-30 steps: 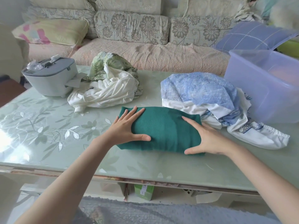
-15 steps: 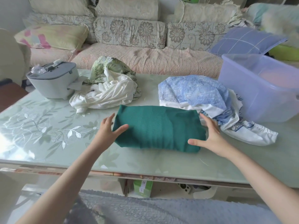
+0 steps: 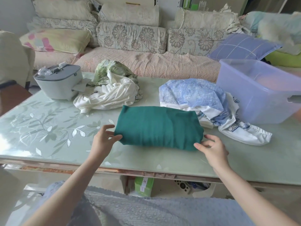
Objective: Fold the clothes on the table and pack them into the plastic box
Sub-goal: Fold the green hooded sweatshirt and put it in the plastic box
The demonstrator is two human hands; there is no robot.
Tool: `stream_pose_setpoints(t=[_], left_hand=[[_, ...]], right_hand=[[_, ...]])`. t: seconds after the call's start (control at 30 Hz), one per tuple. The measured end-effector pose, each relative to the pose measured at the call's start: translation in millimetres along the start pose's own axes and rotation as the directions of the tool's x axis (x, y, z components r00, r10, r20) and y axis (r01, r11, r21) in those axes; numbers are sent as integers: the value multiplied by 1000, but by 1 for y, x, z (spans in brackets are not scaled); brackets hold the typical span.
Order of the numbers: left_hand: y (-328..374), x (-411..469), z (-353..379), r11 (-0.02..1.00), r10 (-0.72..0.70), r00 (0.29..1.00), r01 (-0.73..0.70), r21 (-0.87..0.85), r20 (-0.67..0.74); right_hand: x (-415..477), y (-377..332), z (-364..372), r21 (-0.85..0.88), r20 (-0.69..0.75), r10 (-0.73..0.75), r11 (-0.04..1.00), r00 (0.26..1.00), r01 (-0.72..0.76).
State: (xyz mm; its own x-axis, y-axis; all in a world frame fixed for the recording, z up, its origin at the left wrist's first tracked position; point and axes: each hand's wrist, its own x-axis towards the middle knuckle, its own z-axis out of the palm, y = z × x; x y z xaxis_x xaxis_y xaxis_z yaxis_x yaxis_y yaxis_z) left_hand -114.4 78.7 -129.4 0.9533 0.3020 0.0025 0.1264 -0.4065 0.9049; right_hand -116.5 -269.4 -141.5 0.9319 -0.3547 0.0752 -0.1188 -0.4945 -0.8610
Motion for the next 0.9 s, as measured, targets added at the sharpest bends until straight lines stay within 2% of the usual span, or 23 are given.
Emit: stream_pose_setpoints(t=[0.13, 0.2, 0.4, 0.5, 0.57, 0.6, 0.67, 0.73, 0.83, 0.9], left_hand=[[3, 1, 0, 999, 45, 999, -46, -12, -31], [4, 3, 1, 999, 37, 999, -37, 0, -21], [-8, -3, 5, 984, 12, 999, -20, 176, 47], [-2, -2, 3, 941, 127, 991, -130, 313, 29], [11, -4, 4, 893, 260, 965, -257, 369, 43], [19, -4, 8, 850, 344, 935, -349, 394, 85], [34, -1, 18, 729, 448, 863, -503, 464, 232], [40, 6, 28, 672, 396, 852, -524, 524, 343], [31, 19, 35, 729, 273, 891, -438, 526, 363], [19, 22, 38, 752, 266, 901, -416, 511, 342]], right_hand=[[6, -7, -7, -54, -44, -92, 995, 995, 90], [12, -9, -10, -70, -13, -88, 994, 996, 87], [4, -8, -8, -229, 97, -66, 970, 993, 86], [6, -21, -21, -267, 83, -147, 950, 986, 164], [8, -42, -29, -291, 47, -221, 930, 974, 225], [9, -54, -29, -308, 71, -271, 909, 960, 279], [11, -76, -19, -332, 253, -301, 865, 919, 375], [15, -80, -1, -363, 448, -214, 843, 868, 396], [20, -60, 18, -411, 517, -120, 834, 848, 368], [21, -48, 23, -390, 505, -109, 856, 856, 339]])
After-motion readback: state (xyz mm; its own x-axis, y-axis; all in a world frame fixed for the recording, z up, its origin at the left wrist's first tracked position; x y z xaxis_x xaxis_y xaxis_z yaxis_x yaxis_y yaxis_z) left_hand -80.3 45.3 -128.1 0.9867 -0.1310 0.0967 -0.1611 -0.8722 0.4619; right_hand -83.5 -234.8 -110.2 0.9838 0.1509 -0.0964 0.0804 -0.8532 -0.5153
